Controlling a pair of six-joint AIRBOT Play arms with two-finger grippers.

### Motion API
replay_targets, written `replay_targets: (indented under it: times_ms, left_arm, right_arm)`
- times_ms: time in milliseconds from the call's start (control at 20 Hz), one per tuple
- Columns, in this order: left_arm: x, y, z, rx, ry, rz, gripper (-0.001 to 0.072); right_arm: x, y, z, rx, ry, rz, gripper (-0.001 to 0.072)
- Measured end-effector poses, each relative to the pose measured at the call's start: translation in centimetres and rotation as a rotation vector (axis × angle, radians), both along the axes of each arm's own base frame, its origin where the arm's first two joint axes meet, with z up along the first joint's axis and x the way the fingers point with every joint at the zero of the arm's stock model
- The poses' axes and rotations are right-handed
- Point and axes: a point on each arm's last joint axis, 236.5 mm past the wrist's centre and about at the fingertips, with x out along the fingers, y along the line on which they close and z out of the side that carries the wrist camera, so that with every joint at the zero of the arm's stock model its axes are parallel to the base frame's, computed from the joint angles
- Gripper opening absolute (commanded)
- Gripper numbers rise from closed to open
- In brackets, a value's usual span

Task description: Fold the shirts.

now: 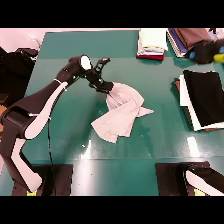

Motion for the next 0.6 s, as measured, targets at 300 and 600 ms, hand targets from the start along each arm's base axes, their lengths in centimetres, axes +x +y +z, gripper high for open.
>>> replay_targets:
  times_ms: [300, 600]
  left_arm:
    - [1.0, 2.2, 3.6, 0.078, -0.117, -0.025, 0.0021]
    - [0.9, 2.8, 4.0, 0.102, -0.124, -0.034, 0.0021]
  right_arm:
    - [-3.8, 3.6, -14.9, 0.074, 0.343, 0.050, 0.0458]
    - [-8.7, 12.9, -27.1, 0.225, 0.611, 0.116, 0.0446]
